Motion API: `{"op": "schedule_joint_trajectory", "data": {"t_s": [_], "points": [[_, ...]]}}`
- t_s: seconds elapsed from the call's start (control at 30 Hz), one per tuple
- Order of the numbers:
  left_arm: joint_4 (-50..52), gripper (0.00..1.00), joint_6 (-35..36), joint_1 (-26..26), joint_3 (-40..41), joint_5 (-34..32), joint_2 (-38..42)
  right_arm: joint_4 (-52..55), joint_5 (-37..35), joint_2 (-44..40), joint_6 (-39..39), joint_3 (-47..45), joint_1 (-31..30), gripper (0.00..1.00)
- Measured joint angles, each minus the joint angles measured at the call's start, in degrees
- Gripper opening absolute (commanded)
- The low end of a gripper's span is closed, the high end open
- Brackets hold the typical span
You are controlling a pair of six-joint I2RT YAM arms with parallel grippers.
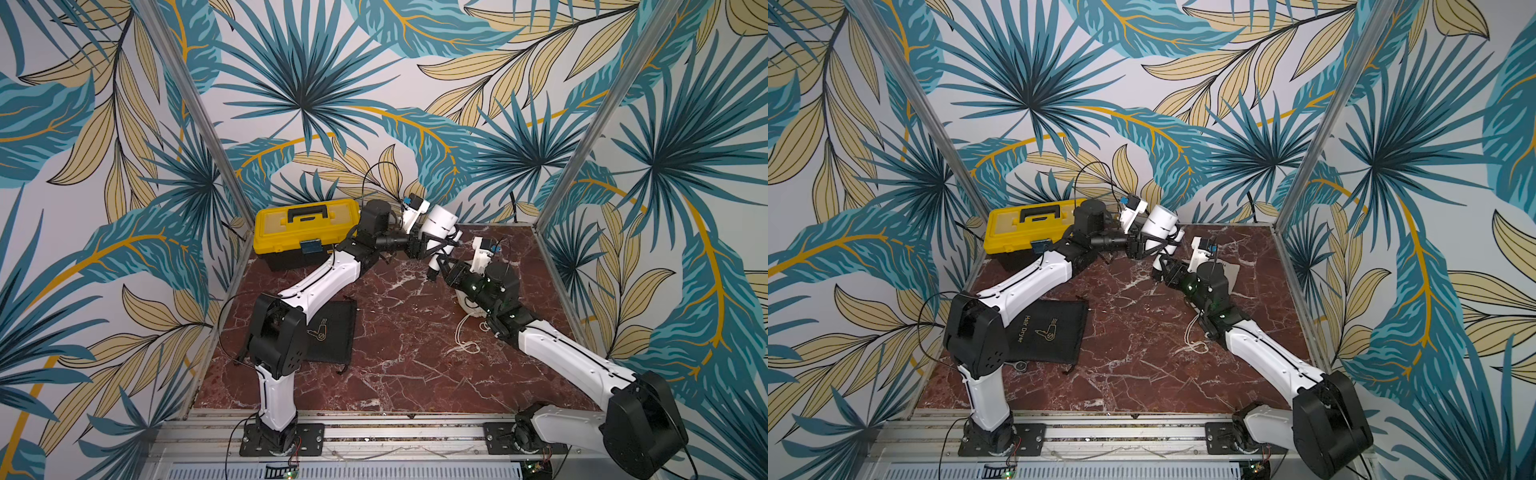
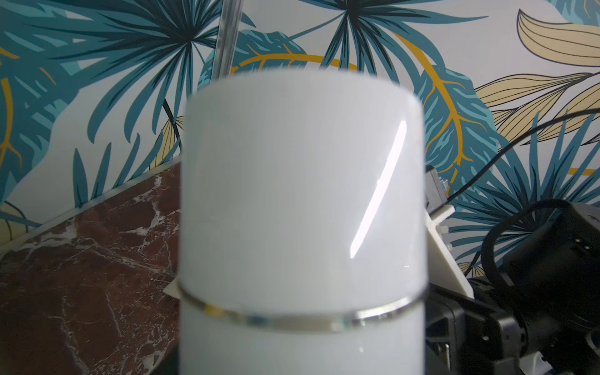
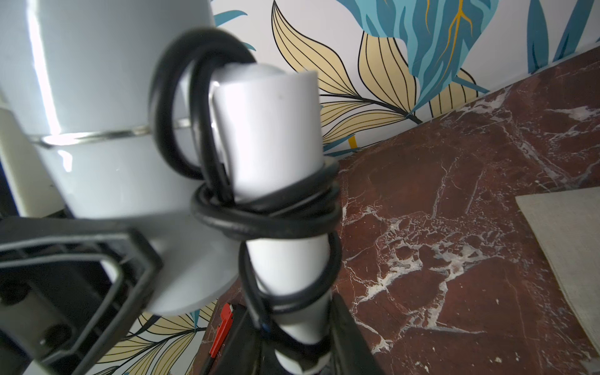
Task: Pack away hair dryers
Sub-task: Fold the hair dryer.
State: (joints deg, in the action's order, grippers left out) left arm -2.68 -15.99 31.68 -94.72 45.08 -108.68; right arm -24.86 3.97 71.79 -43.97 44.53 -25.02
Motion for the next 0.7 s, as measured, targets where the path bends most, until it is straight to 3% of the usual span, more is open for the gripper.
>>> {"op": "schedule_joint_trajectory", "data": {"t_s": [0.23,0.4,0.57,0.7], "points": [[-2.45,0.03,0.0,0.15,0.98,-2.38,0.22,-1.51,-1.99,0.5,-0.81,0.0,-0.02,0.19],[-1.79,0.03,-0.79,0.48,2.1,-2.58,0.17,1.16,1.18,-2.05,1.81,0.13,-0.63,0.51],[-1.29,0.03,-5.84,3.21,2.51,1.31,-0.44,8.22,10.29,-3.72,6.25,0.72,-4.33,0.61],[-0.5,0.03,-9.25,4.48,2.6,3.56,-2.32,10.12,14.12,-5.25,9.07,-0.39,-4.96,0.64]]}}
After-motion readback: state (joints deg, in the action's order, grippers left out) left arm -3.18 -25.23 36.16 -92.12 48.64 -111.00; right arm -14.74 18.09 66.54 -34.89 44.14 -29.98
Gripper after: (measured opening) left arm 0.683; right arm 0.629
